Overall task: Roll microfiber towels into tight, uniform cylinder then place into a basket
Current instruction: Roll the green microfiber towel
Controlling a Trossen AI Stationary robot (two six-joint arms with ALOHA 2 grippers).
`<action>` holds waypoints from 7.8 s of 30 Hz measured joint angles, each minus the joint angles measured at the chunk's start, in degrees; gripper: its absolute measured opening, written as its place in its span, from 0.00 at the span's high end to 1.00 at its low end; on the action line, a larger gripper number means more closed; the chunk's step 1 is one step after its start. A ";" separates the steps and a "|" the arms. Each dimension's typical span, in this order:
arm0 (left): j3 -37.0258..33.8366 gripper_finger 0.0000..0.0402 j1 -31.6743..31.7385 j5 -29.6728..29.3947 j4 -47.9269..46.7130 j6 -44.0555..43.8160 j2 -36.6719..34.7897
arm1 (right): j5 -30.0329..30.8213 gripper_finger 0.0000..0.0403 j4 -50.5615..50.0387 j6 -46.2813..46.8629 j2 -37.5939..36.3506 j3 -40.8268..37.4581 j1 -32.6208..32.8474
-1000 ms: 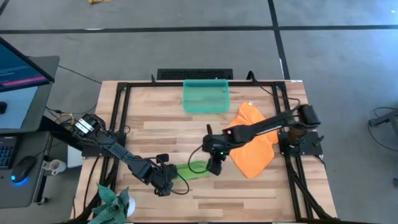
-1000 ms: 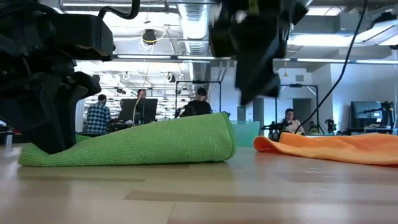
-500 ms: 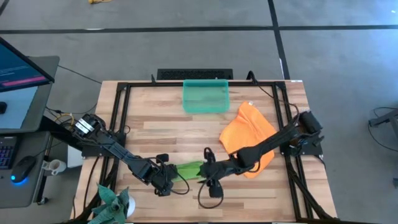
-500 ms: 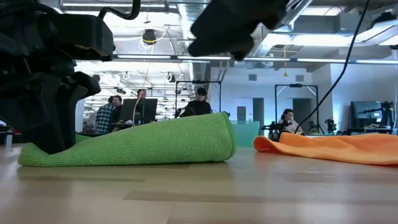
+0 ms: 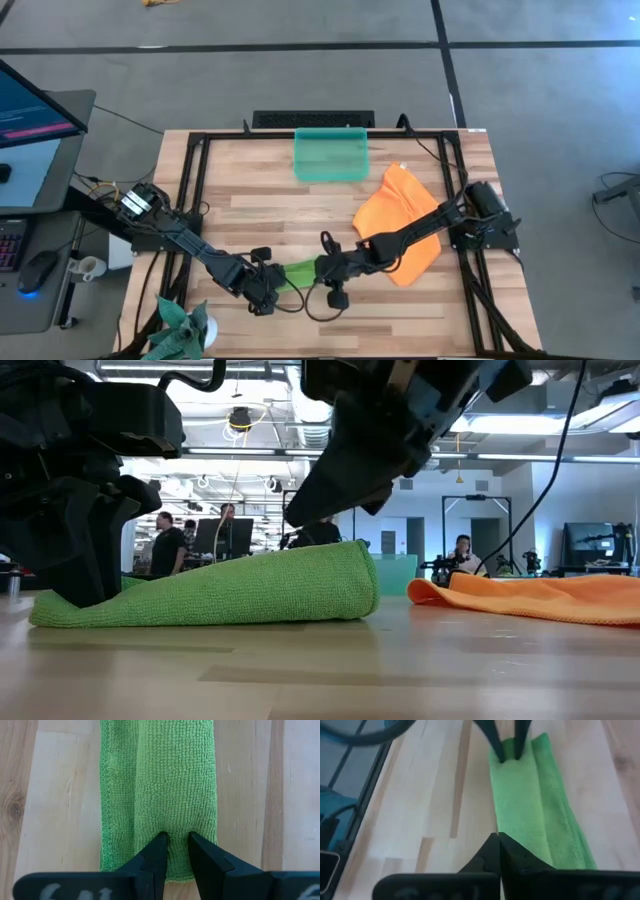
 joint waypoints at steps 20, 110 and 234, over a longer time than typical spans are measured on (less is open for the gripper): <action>0.00 0.81 -0.02 -0.52 0.02 0.20 0.02 | -1.30 0.99 -3.40 11.57 5.29 0.20 -3.34; -1.79 0.81 0.11 -10.84 6.23 -7.61 3.41 | 0.41 0.84 -8.67 24.58 4.44 0.07 -4.78; -1.99 0.81 0.15 -11.10 7.72 -5.03 3.48 | -7.06 0.46 -2.73 10.04 3.10 -5.88 -9.52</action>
